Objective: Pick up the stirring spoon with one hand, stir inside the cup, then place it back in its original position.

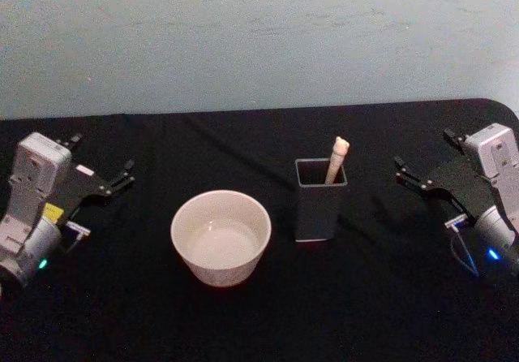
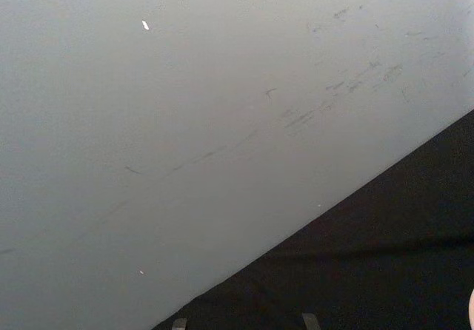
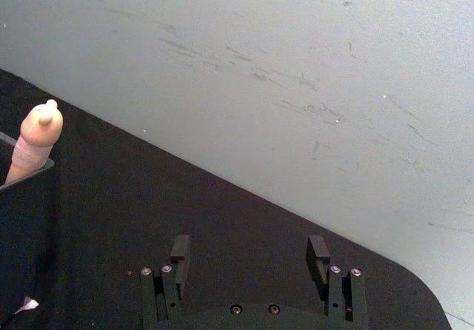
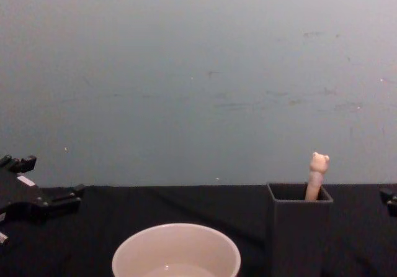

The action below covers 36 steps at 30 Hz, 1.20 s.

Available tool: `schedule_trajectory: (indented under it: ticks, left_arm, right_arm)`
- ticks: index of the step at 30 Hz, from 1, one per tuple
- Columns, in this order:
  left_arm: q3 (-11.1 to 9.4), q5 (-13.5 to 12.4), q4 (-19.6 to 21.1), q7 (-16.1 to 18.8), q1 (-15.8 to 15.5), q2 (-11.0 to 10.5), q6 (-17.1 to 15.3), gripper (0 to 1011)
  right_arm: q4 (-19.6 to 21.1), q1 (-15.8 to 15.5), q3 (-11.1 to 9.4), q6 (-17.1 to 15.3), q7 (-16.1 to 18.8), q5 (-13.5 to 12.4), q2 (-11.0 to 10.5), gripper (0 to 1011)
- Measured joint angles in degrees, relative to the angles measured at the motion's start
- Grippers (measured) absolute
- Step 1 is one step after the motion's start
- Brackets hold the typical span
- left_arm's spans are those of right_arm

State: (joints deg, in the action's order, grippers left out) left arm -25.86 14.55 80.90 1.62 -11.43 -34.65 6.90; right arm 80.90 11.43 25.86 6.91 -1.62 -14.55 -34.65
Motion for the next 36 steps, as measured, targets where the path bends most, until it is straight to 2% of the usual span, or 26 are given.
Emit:
schedule_trajectory:
  ticks: [36]
  left_arm:
    - [0.0, 0.0, 0.0, 0.0, 0.0, 0.0, 0.0, 1001]
  right_arm:
    - [0.0, 0.0, 0.0, 0.0, 0.0, 0.0, 0.0, 1000]
